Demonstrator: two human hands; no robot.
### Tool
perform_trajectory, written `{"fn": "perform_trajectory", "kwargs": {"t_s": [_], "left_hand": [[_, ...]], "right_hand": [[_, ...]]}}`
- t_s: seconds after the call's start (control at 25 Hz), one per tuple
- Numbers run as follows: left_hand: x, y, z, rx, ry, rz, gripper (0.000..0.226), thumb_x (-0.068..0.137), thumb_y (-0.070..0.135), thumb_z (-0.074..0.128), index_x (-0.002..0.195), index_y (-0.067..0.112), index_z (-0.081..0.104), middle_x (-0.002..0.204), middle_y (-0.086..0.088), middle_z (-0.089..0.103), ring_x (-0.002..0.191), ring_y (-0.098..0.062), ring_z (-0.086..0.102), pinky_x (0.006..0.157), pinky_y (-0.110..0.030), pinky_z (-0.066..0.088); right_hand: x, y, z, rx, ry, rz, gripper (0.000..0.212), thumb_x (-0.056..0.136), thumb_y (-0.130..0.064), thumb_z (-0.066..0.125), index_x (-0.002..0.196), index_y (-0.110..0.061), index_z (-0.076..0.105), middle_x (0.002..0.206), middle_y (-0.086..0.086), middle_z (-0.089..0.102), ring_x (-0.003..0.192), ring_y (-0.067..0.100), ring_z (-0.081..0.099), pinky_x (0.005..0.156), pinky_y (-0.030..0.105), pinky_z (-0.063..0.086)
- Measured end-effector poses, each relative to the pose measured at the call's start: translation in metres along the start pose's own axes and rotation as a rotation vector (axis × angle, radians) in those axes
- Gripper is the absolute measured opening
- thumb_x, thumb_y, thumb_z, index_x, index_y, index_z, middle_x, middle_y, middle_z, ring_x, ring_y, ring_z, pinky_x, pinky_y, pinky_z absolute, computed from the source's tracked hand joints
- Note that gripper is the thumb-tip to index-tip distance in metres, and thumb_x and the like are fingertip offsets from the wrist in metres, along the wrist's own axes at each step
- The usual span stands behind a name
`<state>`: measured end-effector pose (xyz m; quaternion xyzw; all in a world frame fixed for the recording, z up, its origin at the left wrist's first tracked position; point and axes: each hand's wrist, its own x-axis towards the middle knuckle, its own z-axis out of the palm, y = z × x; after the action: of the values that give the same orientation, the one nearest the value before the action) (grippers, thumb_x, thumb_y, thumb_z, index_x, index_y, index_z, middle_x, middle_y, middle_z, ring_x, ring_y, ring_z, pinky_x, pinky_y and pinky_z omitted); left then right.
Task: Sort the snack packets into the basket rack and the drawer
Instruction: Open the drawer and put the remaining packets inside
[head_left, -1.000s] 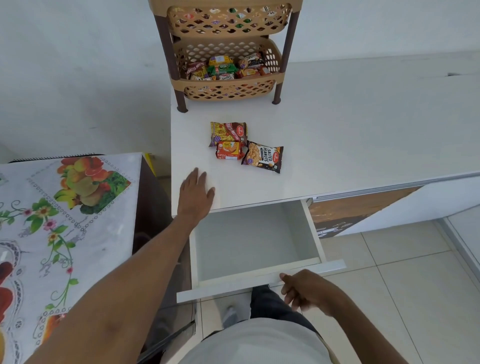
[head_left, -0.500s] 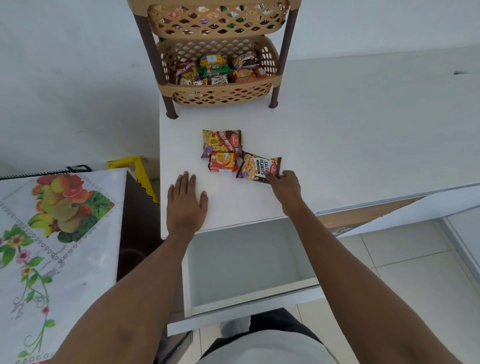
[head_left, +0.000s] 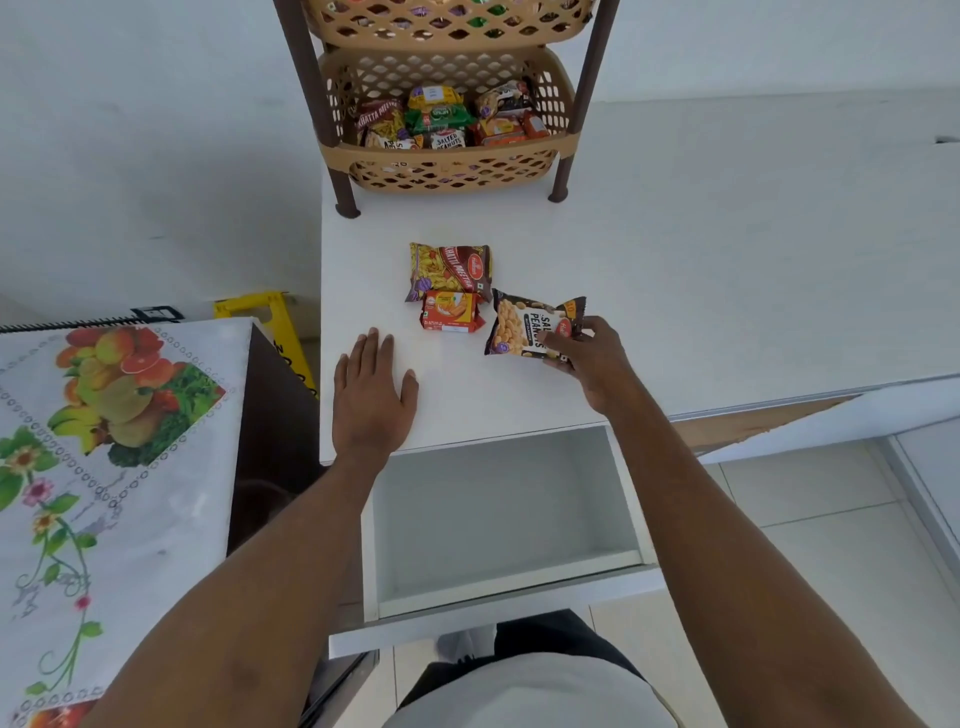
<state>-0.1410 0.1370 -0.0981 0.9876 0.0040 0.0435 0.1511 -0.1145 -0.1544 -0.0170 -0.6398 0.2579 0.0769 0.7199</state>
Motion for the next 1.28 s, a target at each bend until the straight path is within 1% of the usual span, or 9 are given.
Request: {"fn": "perform_trajectory", "kwargs": {"t_s": [0.16, 0.32, 0.4, 0.52, 0.64, 0.8, 0.96, 1.12, 1.28], "left_hand": [[0.001, 0.001, -0.001, -0.007, -0.002, -0.004, 0.063, 0.108, 0.042, 0.041, 0.164, 0.012, 0.034, 0.174, -0.01, 0.028, 0.163, -0.028, 0.023, 0.134, -0.048, 0.016], [0.0, 0.001, 0.0, -0.004, 0.001, -0.012, 0.064, 0.108, 0.043, 0.04, 0.163, 0.013, 0.034, 0.174, -0.01, 0.028, 0.162, -0.027, 0.023, 0.134, -0.048, 0.017], [0.001, 0.001, 0.0, 0.006, -0.001, -0.014, 0.064, 0.108, 0.043, 0.039, 0.164, 0.013, 0.034, 0.174, -0.009, 0.028, 0.163, -0.027, 0.023, 0.134, -0.048, 0.017], [0.001, 0.002, 0.0, 0.022, -0.003, -0.022, 0.064, 0.108, 0.043, 0.038, 0.164, 0.014, 0.032, 0.174, -0.009, 0.027, 0.163, -0.027, 0.022, 0.134, -0.047, 0.016], [0.002, 0.003, 0.002, 0.028, -0.007, -0.033, 0.064, 0.108, 0.043, 0.038, 0.165, 0.014, 0.032, 0.175, -0.008, 0.025, 0.163, -0.026, 0.021, 0.134, -0.047, 0.016], [0.003, 0.002, 0.004, 0.035, -0.005, -0.046, 0.064, 0.108, 0.044, 0.039, 0.165, 0.017, 0.031, 0.175, -0.006, 0.024, 0.164, -0.023, 0.019, 0.134, -0.045, 0.015], [0.004, 0.002, 0.004, 0.051, -0.003, -0.049, 0.064, 0.108, 0.045, 0.039, 0.165, 0.018, 0.032, 0.175, -0.005, 0.025, 0.164, -0.023, 0.02, 0.134, -0.046, 0.017], [0.005, 0.002, 0.004, 0.05, 0.0, -0.052, 0.064, 0.107, 0.044, 0.04, 0.164, 0.018, 0.033, 0.175, -0.005, 0.026, 0.163, -0.023, 0.021, 0.134, -0.046, 0.017], [0.005, 0.001, 0.004, 0.045, 0.006, -0.048, 0.063, 0.107, 0.044, 0.041, 0.164, 0.018, 0.034, 0.174, -0.005, 0.027, 0.163, -0.024, 0.022, 0.134, -0.045, 0.017]], "right_hand": [[-0.027, 0.0, -0.045, -0.013, -0.345, -0.003, 0.046, 0.091, -0.003, 0.075, 0.134, -0.003, 0.06, 0.121, 0.011, 0.075, 0.11, 0.023, 0.073, 0.094, 0.036, 0.06], [-0.046, 0.033, -0.09, -0.362, -0.632, 0.219, 0.043, 0.09, -0.016, 0.078, 0.13, -0.005, 0.066, 0.122, 0.012, 0.075, 0.107, 0.017, 0.07, 0.086, 0.024, 0.057], [-0.05, 0.064, -0.1, -0.577, -0.637, 0.383, 0.035, 0.092, -0.015, 0.076, 0.123, -0.002, 0.067, 0.118, 0.012, 0.077, 0.114, 0.027, 0.069, 0.091, 0.029, 0.057], [-0.049, 0.11, -0.087, -0.775, -0.437, 0.481, 0.034, 0.088, -0.007, 0.079, 0.119, 0.001, 0.067, 0.118, 0.02, 0.074, 0.114, 0.035, 0.069, 0.101, 0.042, 0.058], [-0.036, 0.143, -0.054, -1.124, -0.325, 0.236, 0.041, 0.085, -0.007, 0.08, 0.123, -0.002, 0.068, 0.121, 0.018, 0.072, 0.112, 0.034, 0.069, 0.095, 0.041, 0.058], [-0.017, 0.162, -0.024, -1.317, -0.426, 0.099, 0.043, 0.088, 0.004, 0.065, 0.129, -0.009, 0.064, 0.131, 0.013, 0.066, 0.111, 0.024, 0.063, 0.088, 0.03, 0.052], [-0.007, 0.18, -0.014, -1.561, -0.359, -0.048, 0.05, 0.094, -0.008, 0.062, 0.141, -0.019, 0.049, 0.134, 0.008, 0.062, 0.125, 0.028, 0.057, 0.101, 0.034, 0.047], [-0.006, 0.194, -0.011, -1.652, -0.302, -0.3, 0.058, 0.1, -0.01, 0.048, 0.156, -0.019, 0.039, 0.156, 0.005, 0.047, 0.144, 0.023, 0.044, 0.12, 0.032, 0.029], [-0.021, 0.204, -0.011, -1.691, -0.36, -0.477, 0.045, 0.083, -0.014, 0.08, 0.126, -0.024, 0.072, 0.134, -0.002, 0.067, 0.124, 0.021, 0.065, 0.106, 0.028, 0.047]]}}
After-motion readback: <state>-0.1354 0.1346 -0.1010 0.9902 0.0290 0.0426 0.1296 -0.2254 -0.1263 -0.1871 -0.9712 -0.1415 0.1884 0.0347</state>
